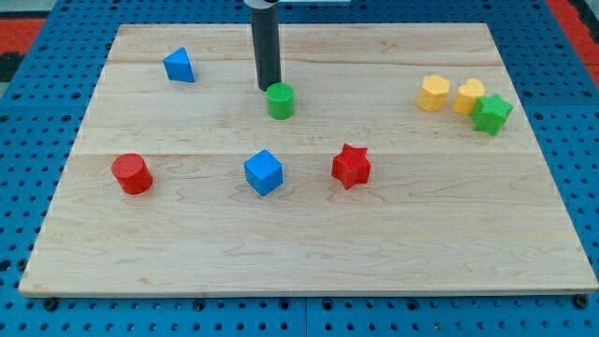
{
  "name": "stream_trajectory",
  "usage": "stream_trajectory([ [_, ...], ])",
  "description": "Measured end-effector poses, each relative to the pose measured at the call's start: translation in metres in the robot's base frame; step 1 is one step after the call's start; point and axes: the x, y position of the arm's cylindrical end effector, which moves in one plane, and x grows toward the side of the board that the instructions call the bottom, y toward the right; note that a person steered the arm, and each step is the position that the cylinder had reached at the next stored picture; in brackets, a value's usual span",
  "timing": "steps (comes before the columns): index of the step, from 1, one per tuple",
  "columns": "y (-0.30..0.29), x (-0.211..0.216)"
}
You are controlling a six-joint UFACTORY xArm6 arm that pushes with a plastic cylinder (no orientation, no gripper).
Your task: Slide the green circle above the red star
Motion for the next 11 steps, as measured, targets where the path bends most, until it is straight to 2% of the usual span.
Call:
stream_trajectory([
  [1,-0.046,-0.005],
  [2,-0.071,0.021],
  [4,0.075,0.055],
  [5,0.076,0.045],
  [7,0.066,-0.021],
  [8,0.087,-0.048],
  [9,0.1,-0.033],
  [10,0.1,0.022],
  [11,0.111,0.055],
])
